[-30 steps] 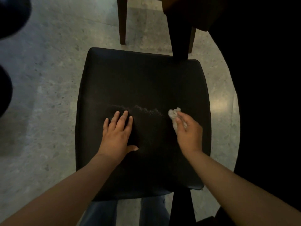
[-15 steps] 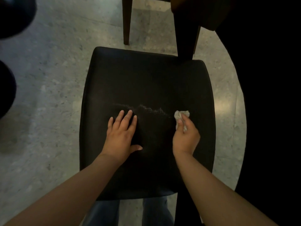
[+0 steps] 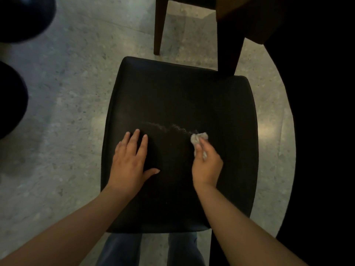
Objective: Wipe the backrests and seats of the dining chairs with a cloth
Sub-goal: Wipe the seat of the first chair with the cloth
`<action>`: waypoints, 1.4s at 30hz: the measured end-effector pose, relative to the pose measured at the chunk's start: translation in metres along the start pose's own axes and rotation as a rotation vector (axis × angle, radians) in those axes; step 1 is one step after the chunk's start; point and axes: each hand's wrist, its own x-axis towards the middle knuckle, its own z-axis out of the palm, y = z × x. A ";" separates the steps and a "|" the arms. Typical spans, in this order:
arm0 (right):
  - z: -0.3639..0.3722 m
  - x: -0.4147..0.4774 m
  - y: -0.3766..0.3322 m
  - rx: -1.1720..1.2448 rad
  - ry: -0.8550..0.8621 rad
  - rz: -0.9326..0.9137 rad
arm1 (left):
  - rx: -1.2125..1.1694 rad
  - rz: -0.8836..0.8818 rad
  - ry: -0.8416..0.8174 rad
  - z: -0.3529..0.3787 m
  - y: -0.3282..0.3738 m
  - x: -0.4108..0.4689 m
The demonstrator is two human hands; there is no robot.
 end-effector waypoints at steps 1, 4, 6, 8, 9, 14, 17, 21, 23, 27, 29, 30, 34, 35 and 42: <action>0.000 0.000 -0.002 -0.001 -0.004 0.002 | 0.009 -0.025 -0.020 0.001 -0.001 0.000; -0.016 0.018 -0.013 0.003 0.057 -0.028 | 0.034 -0.051 -0.066 0.004 -0.005 0.001; -0.032 0.037 -0.016 0.010 0.141 -0.041 | 0.013 -0.050 -0.073 0.005 -0.004 0.002; -0.043 0.054 -0.013 0.005 0.178 -0.026 | 0.016 -0.055 -0.072 0.004 -0.002 0.003; -0.045 0.059 -0.010 -0.004 0.166 -0.013 | 0.035 -0.057 -0.077 0.005 -0.002 0.003; -0.013 0.037 -0.007 -0.017 0.085 0.008 | 0.055 -0.060 -0.079 0.008 -0.003 0.004; 0.006 0.011 -0.009 -0.015 -0.002 -0.018 | 0.045 -0.063 -0.075 0.009 -0.003 0.004; -0.001 0.021 -0.023 -0.013 0.020 -0.078 | 0.033 -0.059 -0.072 0.009 -0.003 0.003; -0.011 0.042 -0.033 -0.013 0.081 -0.094 | 0.042 -0.056 -0.073 0.009 -0.003 0.004; -0.013 0.058 -0.037 -0.044 -0.001 -0.070 | 0.061 -0.056 -0.074 0.011 -0.004 0.005; -0.003 0.044 -0.032 -0.055 -0.073 -0.069 | 0.049 -0.056 -0.076 0.011 -0.005 0.005; 0.002 0.032 -0.028 -0.061 -0.102 -0.075 | 0.044 -0.054 -0.077 0.011 -0.005 0.005; 0.012 -0.002 -0.019 -0.046 -0.186 -0.083 | 0.021 -0.045 -0.077 0.007 -0.006 0.005; 0.009 0.000 -0.021 -0.041 -0.170 -0.089 | 0.007 -0.037 -0.079 0.006 -0.007 0.003; -0.005 0.049 -0.031 -0.072 -0.010 -0.112 | -0.094 -0.018 -0.037 0.002 -0.021 -0.011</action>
